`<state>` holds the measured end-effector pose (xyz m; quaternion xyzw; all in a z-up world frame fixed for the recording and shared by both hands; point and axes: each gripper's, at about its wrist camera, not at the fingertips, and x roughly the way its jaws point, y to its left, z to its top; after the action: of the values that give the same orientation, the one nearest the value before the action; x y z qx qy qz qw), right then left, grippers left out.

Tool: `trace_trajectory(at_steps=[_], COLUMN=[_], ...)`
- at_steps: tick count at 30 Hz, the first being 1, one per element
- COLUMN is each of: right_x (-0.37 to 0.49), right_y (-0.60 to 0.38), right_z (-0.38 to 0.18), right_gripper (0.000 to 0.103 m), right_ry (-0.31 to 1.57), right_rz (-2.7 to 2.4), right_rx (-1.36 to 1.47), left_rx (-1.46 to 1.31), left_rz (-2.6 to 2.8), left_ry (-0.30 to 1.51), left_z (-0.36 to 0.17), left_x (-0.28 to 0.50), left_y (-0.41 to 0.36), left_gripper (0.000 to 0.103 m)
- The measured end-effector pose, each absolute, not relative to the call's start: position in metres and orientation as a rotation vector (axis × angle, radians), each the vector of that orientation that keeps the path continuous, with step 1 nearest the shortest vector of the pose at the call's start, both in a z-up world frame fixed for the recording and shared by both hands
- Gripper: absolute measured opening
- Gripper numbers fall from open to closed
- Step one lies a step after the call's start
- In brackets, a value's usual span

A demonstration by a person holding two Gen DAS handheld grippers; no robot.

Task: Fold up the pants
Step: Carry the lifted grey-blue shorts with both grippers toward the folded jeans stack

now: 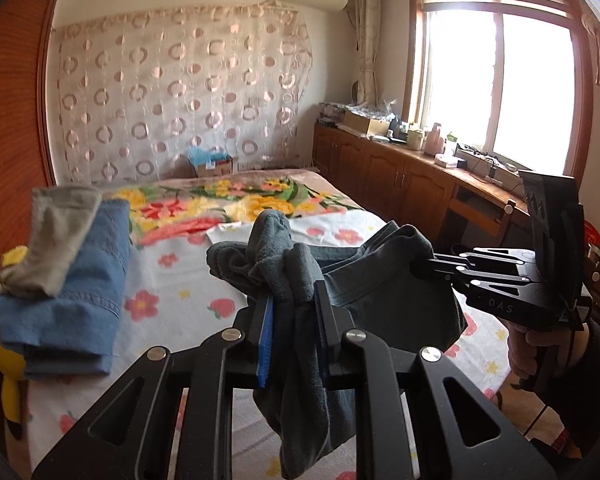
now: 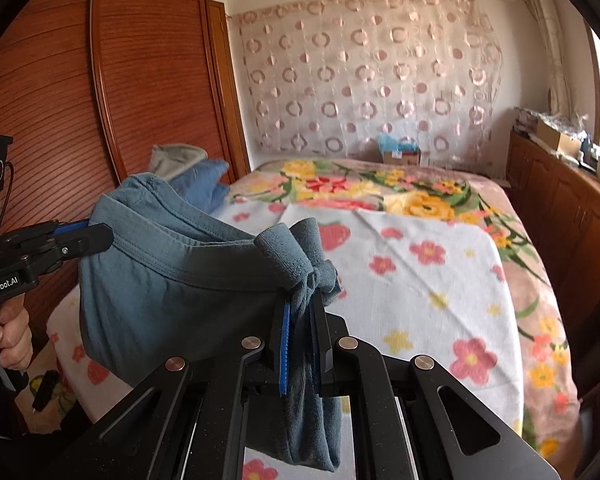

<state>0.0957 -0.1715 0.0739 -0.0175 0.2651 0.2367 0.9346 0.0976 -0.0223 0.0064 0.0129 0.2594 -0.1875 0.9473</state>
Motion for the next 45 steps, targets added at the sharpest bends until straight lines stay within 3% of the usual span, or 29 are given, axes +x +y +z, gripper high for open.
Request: trace_trajectory(at_steps=[14,28,45], right_x=[0.093,0.153,0.211], right_y=[-0.167,-0.142,-0.121], right_z=[0.075,0.068,0.088], right_gripper=[0.008,0.008,0.008], right_ry=[0.474,0.485,0.439], right_rz=[0.502,0.563,0.617], right_rx=[-0.062,-0.101,-0.114], left_rx=[0.036,0.008,0.002], left_rz=[-0.35,-0.3,-0.271], left_ry=[0.505,0.543,0.5], left_z=[0.019,0.003,0.042], left_x=[0.108,0.144,0.182], left_y=[-0.003,0.021,0.05], left_gripper=[0.019,0.019,0.019])
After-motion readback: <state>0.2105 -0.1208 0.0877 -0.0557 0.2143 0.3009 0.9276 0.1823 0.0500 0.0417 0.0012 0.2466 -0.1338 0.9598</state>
